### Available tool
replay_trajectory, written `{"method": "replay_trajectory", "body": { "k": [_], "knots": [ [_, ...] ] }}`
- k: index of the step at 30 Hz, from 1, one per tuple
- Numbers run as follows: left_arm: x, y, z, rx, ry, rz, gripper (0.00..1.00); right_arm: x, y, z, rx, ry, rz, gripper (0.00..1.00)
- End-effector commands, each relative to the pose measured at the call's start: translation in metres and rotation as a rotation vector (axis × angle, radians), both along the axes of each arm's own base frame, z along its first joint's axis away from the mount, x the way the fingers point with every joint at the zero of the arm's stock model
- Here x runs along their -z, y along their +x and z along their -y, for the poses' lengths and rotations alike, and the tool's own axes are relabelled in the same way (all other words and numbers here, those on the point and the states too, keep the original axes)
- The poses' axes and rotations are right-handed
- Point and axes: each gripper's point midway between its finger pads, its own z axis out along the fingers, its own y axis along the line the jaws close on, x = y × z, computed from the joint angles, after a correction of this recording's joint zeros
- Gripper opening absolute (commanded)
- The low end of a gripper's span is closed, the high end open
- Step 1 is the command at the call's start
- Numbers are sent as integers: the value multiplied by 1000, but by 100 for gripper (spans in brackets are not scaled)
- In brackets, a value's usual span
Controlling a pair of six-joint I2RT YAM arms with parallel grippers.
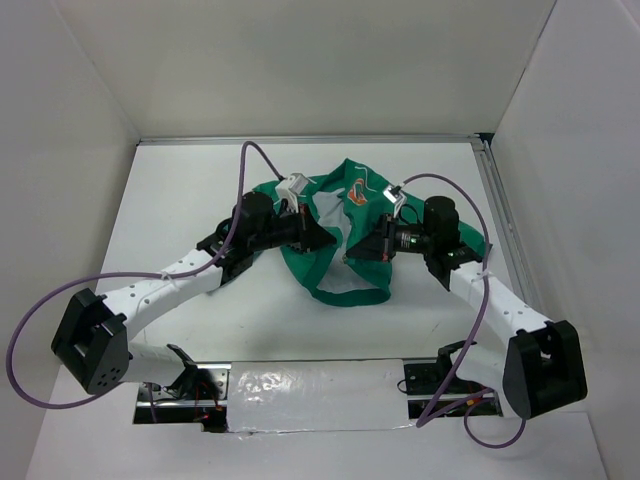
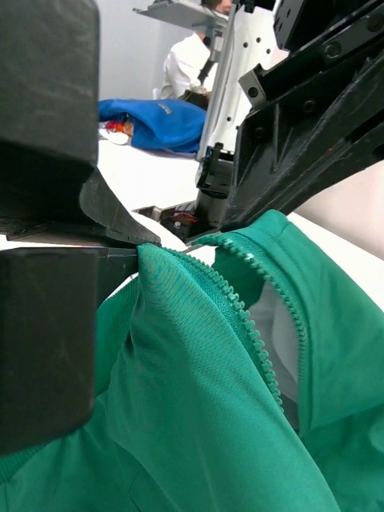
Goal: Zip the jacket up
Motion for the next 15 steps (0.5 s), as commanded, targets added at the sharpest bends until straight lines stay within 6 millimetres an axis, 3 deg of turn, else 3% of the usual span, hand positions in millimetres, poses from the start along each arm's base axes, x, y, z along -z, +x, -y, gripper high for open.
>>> {"method": "replay_trajectory", "body": {
  "k": [1,15],
  "knots": [
    [-32,8,3,-71,-107,-5,0,-12,-1,-5,-30,39,61,0],
    [-27,1,7,-128,-117,-89,0,-23,9,-12,3,83,116,0]
  ]
}}
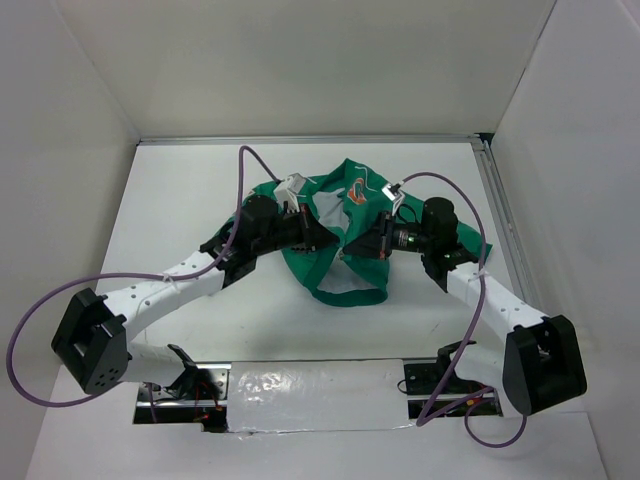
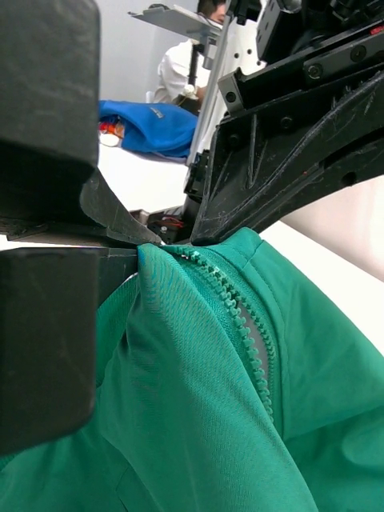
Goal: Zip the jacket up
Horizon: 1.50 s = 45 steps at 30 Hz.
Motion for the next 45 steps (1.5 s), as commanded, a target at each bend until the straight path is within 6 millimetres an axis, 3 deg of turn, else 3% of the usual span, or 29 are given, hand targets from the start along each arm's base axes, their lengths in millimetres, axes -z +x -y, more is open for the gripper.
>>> {"method": "replay_trajectory", "body": {
  "k": [1,10,31,45],
  "knots": [
    [-26,-2,1,-13,-61,46,0,-16,7,-4,12,29,77,0],
    [-27,-6,-3,-14,-56,56,0,-9,7,-3,17,11,76,0],
    [-13,-2,-6,-60,-19,26,0,-20,2,-3,-4,35,99,0],
    [-7,-7,-6,-34,-16,24,0,-23,10,-1,19,32,102,0]
  ]
}}
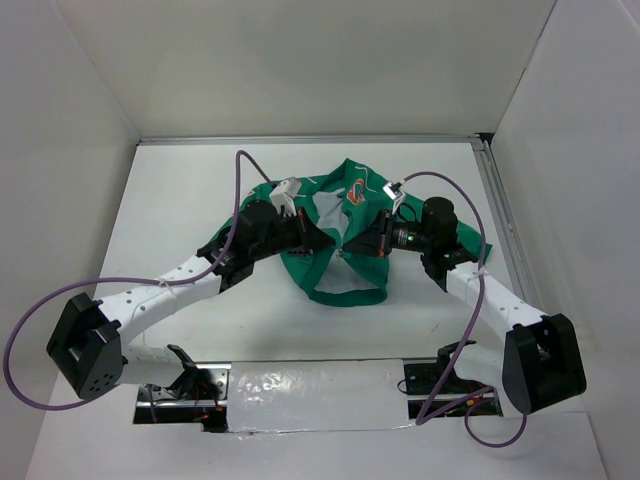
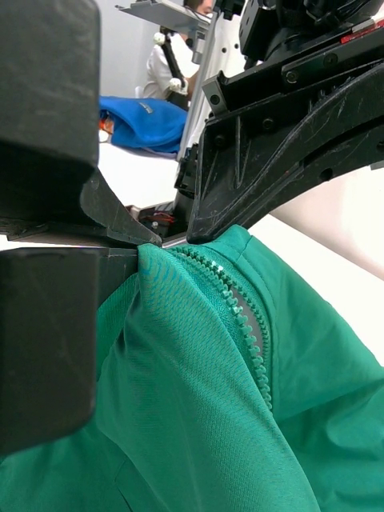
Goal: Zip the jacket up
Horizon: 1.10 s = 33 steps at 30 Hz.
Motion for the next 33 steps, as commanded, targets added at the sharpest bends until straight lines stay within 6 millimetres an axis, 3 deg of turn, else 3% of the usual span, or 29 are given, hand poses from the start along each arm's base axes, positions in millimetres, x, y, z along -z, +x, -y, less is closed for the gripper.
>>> {"method": "replay_trajectory", "body": {
  "k": [1,12,18,33],
  "knots": [
    [-15,-6,2,23,-46,35,0,-25,2,-2,-16,34,100,0],
    [-20,-18,7,84,-76,18,0,-21,10,1,42,18,128,0],
    [-23,-19,8,78,-82,-23,0,-18,2,3,10,-12,224,0],
    [-31,-19,8,48,-109,-80,0,-14,-14,7,26,22,274,0]
  ]
}}
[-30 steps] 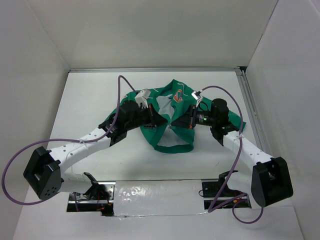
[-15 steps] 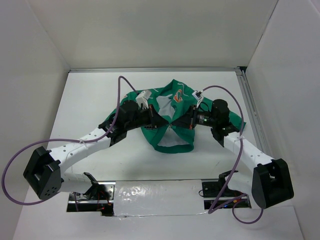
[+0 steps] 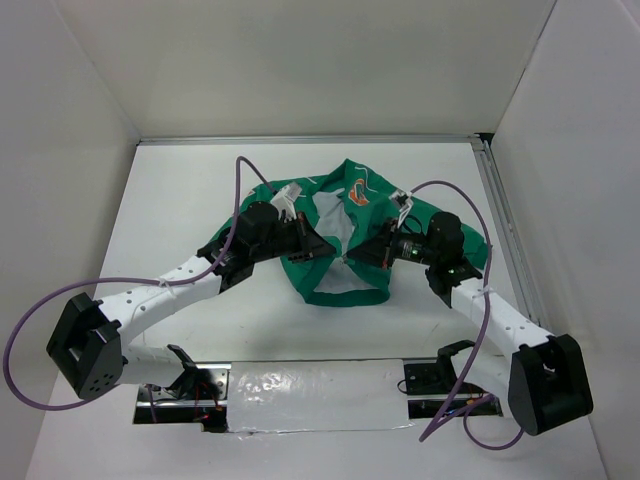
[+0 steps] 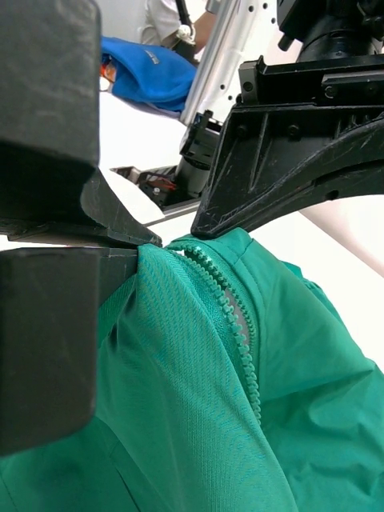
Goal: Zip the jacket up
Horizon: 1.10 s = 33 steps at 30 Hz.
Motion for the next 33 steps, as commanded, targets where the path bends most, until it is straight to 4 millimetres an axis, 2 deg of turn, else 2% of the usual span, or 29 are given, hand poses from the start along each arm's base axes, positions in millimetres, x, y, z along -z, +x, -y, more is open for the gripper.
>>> {"method": "replay_trajectory", "body": {
  "k": [1,11,23,33],
  "knots": [
    [-41,-3,6,22,-87,59,0,-22,-2,-2,-2,43,120,0],
    [-42,-4,6,20,-99,51,0,-25,-8,-5,-6,64,144,0],
    [-41,-7,7,33,-105,41,0,-34,-3,-6,18,89,159,0],
    [-42,-13,8,59,-121,34,0,-34,-2,-3,55,110,162,0]
  ]
}}
